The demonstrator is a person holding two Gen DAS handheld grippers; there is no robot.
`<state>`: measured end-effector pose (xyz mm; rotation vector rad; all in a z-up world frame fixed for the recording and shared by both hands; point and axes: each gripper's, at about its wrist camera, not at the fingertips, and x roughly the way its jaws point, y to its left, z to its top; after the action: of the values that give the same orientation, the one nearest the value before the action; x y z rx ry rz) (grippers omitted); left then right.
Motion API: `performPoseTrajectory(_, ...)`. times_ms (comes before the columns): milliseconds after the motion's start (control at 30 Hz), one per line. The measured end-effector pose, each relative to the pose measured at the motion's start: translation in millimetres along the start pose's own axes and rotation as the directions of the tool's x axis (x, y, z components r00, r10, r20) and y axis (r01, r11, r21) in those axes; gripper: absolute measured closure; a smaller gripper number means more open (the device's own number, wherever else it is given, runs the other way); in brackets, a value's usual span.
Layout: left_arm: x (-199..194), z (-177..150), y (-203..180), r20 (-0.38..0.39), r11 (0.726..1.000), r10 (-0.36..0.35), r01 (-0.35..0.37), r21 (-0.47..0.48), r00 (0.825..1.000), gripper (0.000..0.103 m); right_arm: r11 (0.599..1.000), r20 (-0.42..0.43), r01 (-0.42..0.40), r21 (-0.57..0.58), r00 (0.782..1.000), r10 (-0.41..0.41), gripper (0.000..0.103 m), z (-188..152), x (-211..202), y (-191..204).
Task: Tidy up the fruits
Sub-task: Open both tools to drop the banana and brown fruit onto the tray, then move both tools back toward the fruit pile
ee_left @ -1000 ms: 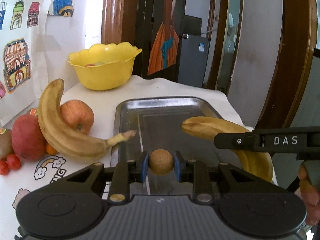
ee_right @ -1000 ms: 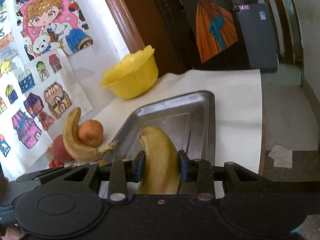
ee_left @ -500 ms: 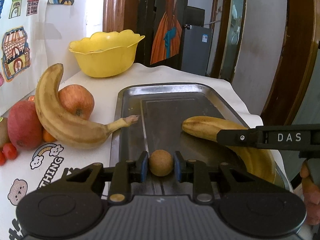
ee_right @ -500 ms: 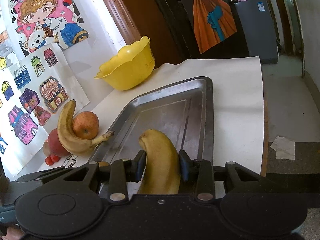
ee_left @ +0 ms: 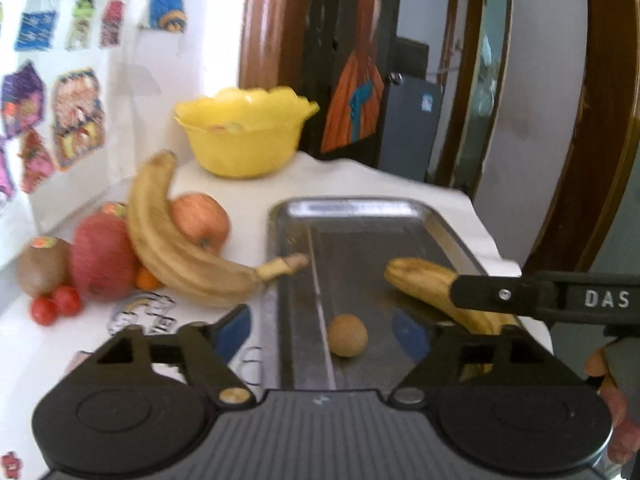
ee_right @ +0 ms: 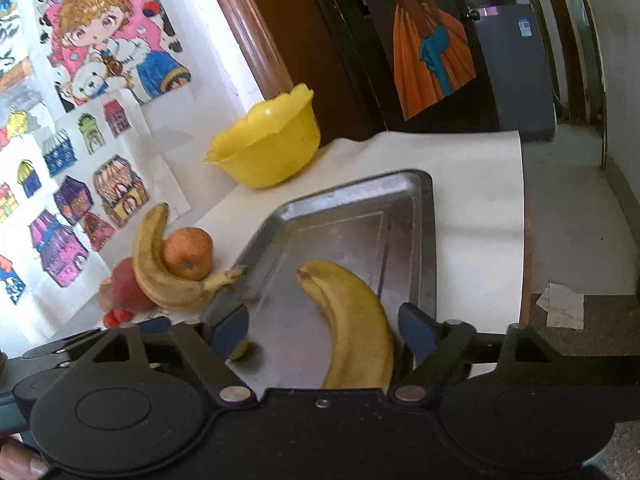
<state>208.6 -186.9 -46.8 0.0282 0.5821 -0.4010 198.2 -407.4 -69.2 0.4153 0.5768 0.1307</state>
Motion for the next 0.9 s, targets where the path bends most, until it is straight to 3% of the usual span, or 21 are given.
performPoseTrajectory(200,-50,7,20,0.077,0.998,0.053,-0.051,-0.032,0.996,0.001,0.999,0.064,-0.012,-0.032,0.998,0.014,0.001,3,-43,27)
performPoseTrajectory(400,-111,13,46,0.134,0.994,0.112,-0.108,-0.035,0.985,0.000,0.996,0.098,-0.002,-0.088,0.995,0.011,0.001,0,-96,71)
performPoseTrajectory(667,-189,17,85,0.180,0.980,0.196,-0.201,0.008,0.964,0.000,0.983,0.126,-0.076,-0.168,0.987,0.098,0.001,-12,-159,155)
performPoseTrajectory(900,-228,30,118,0.216,0.953,0.281,-0.297,0.049,0.935,0.000,0.943,0.144,-0.134,-0.306,0.972,0.185,0.001,-14,-171,245)
